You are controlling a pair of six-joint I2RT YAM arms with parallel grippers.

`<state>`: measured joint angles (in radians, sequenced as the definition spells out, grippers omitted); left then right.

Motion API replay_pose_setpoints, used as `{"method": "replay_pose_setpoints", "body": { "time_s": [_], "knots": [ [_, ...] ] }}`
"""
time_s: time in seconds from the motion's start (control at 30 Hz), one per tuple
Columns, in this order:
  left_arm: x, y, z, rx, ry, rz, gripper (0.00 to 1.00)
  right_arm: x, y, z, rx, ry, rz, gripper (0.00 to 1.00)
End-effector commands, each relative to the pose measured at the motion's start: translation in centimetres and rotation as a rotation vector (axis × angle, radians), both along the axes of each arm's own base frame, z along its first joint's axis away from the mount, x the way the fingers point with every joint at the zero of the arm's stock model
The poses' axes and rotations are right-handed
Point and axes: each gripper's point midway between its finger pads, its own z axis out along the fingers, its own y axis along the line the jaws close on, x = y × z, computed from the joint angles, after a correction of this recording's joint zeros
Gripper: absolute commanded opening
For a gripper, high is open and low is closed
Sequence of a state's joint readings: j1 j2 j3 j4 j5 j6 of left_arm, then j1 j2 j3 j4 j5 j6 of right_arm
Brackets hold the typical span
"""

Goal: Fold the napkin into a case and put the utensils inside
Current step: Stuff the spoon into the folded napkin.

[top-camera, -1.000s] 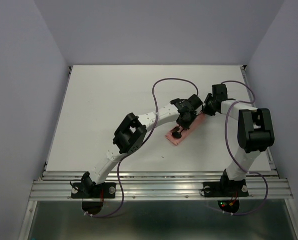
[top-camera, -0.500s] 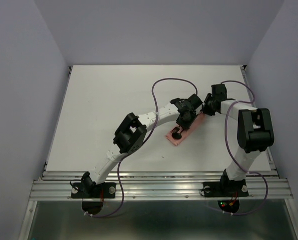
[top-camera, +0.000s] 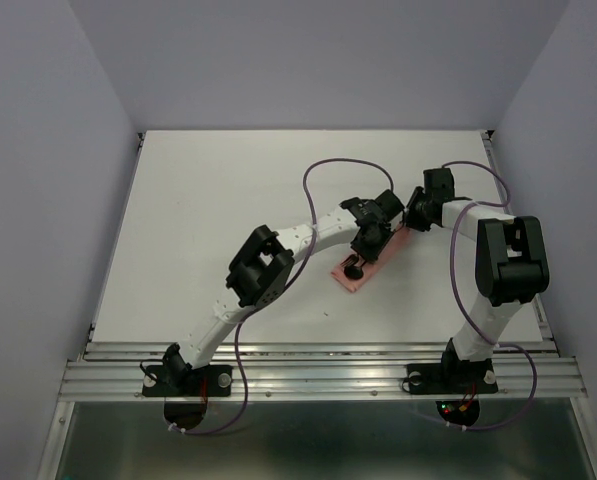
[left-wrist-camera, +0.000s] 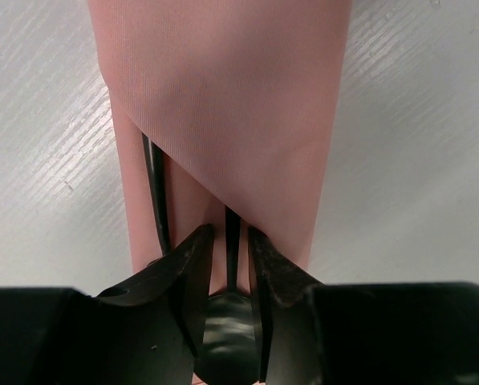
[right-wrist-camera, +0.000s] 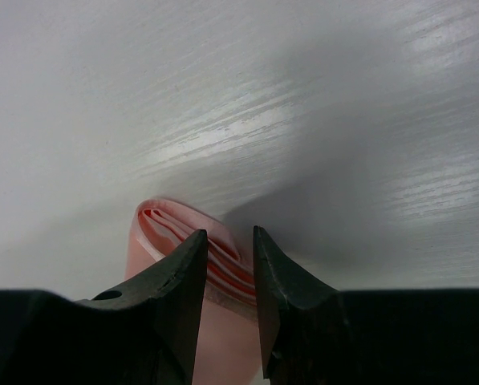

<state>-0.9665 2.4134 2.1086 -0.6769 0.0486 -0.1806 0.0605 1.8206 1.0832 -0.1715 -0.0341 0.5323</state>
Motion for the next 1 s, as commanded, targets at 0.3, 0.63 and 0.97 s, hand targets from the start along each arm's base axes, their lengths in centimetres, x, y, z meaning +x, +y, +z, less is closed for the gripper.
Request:
{"method": "replay_pose_setpoints", "body": {
  "time_s": [0.3, 0.63, 0.97],
  "knots": [
    [-0.6, 1.6, 4.3, -0.026, -0.032, 0.013, 0.42, 0.5, 0.9, 0.3, 0.004, -0.020, 0.020, 0.35],
    [-1.1, 1.6, 4.0, -0.037, -0.017, -0.004, 0.37, 0.4, 0.9, 0.0, 0.004, -0.013, 0.020, 0.35],
    [-1.4, 1.0, 2.9, -0.036, 0.011, -0.032, 0.31, 0.3, 0.8, -0.1, 0.000, -0.008, 0.017, 0.35]
  ]
}}
